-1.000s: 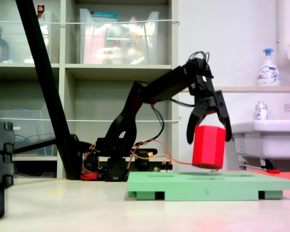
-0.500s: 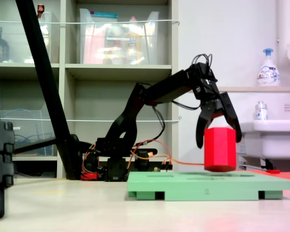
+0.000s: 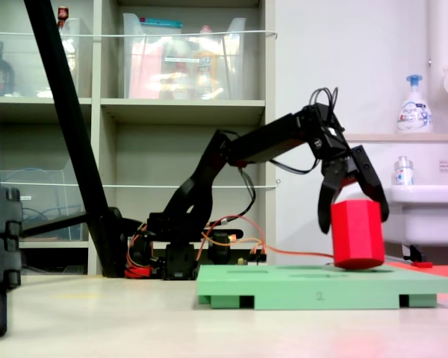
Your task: Put the octagonal pillar block into the corresponding hole
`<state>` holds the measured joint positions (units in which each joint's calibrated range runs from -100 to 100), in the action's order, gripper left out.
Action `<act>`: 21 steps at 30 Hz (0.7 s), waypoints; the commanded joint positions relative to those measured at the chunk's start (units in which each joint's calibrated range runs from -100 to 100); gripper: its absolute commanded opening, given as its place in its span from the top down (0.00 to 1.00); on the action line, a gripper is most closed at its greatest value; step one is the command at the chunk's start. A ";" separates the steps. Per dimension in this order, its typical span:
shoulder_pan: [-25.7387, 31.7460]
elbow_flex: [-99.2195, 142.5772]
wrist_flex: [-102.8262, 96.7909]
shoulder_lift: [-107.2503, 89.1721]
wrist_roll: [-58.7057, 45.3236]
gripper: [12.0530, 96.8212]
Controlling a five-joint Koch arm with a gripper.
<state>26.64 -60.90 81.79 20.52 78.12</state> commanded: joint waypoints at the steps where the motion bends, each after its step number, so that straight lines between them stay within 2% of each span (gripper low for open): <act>1: 0.68 -3.41 -5.48 0.01 0.44 0.82; 21: 1.27 -3.31 -6.15 4.90 0.44 0.82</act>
<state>27.37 -60.80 78.85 26.40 78.12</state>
